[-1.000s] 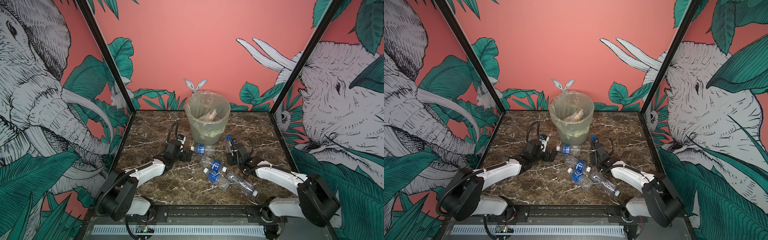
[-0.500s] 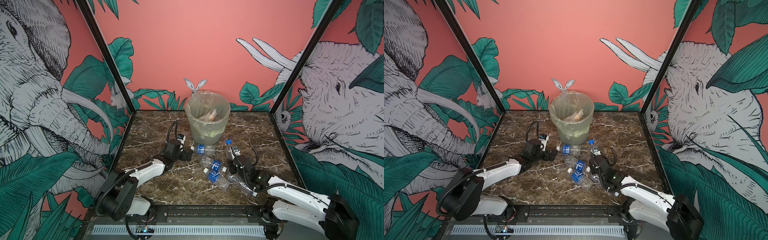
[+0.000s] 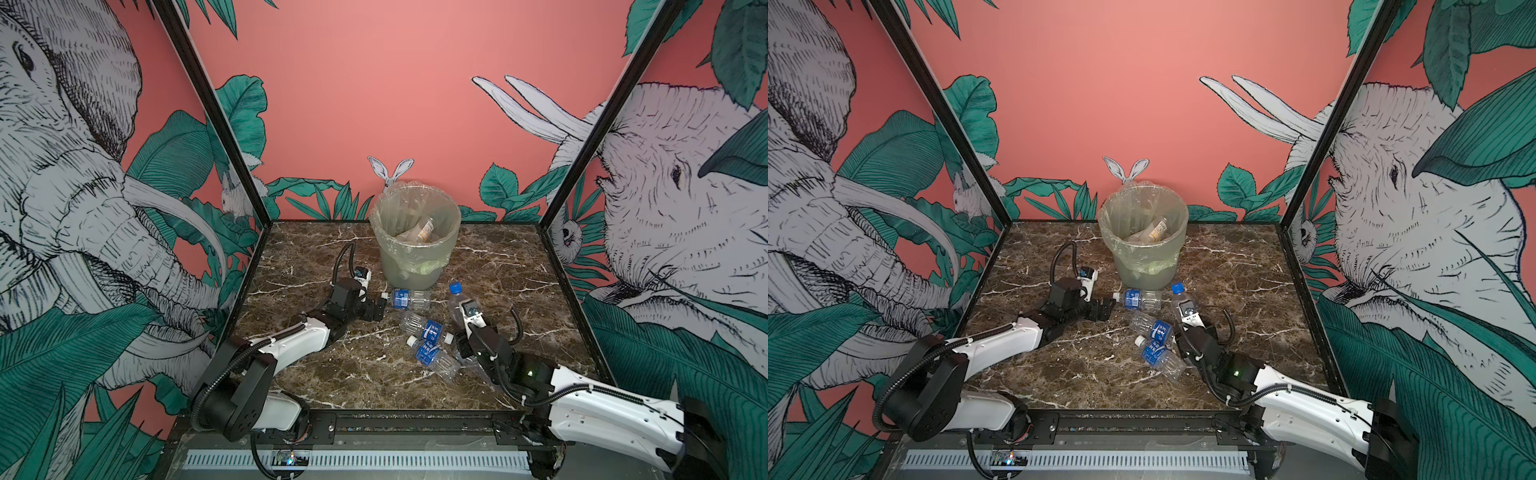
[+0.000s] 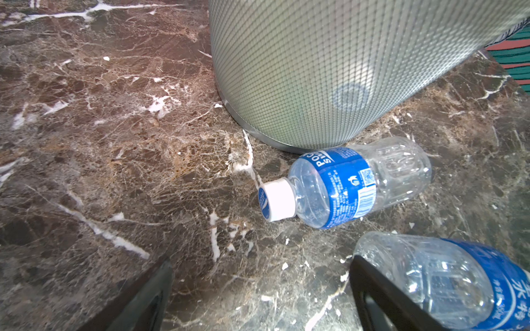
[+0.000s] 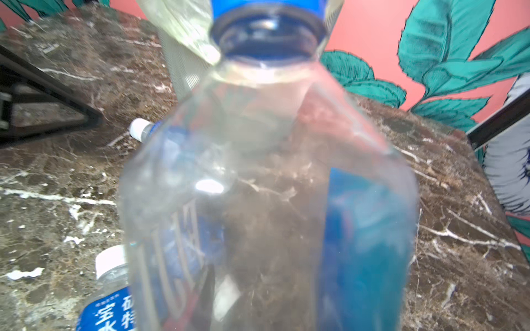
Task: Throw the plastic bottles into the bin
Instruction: 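Lift the blue-capped bottle with the right gripper and raise it over the bin, then open the right gripper to drop the bottle into the bin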
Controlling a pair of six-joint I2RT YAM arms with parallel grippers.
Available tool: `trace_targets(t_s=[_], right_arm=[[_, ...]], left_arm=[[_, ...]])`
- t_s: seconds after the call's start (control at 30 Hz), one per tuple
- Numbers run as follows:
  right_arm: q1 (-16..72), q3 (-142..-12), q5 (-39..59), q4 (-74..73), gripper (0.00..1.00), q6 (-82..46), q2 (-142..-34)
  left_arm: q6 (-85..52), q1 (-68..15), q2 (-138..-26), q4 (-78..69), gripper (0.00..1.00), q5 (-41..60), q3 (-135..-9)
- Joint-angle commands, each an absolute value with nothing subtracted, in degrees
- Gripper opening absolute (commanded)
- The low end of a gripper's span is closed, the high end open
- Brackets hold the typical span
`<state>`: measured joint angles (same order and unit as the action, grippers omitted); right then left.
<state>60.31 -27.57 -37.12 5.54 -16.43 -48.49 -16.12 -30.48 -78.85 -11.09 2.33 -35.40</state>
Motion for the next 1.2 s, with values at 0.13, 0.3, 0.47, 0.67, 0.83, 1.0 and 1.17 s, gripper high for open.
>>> trace_targets(t_s=[0.13,0.3,0.47,0.67,0.83,1.0,1.17], right_arm=[[65.3,-41.3,-45.2,9.2,0.54,-10.6,-48.2],[66.1,-54.1,-45.1,11.0,0.54,-6.4,-52.0],[65.8,-71.5,-45.3,12.2,0.53,0.7,-61.8],[55.4,-95.4,-37.7,16.9,0.49,1.8,-78.5],[45.5,-118.2,-29.2,25.8,0.65,-0.6,-98.2],[41.2,-142.1,-34.5,36.8,0.99,1.9,-113.6],[41.8,-135.2,-35.6,33.5,0.99,2.3,-106.8]], left_arm=[[-16.8,-29.8,-78.0,-12.2,0.97,2.9,-34.5],[-16.5,-29.3,-77.0,-11.5,0.97,2.6,-34.3],[-16.3,-28.7,-75.4,-11.3,0.97,2.6,-33.9],[-16.2,-28.4,-75.1,-11.2,0.97,2.6,-33.8],[-16.3,-27.9,-75.3,-11.2,0.96,2.7,-33.9],[-16.4,-27.6,-74.6,-11.1,0.97,2.9,-33.7],[-16.7,-27.4,-74.7,-11.2,0.97,3.2,-33.6]])
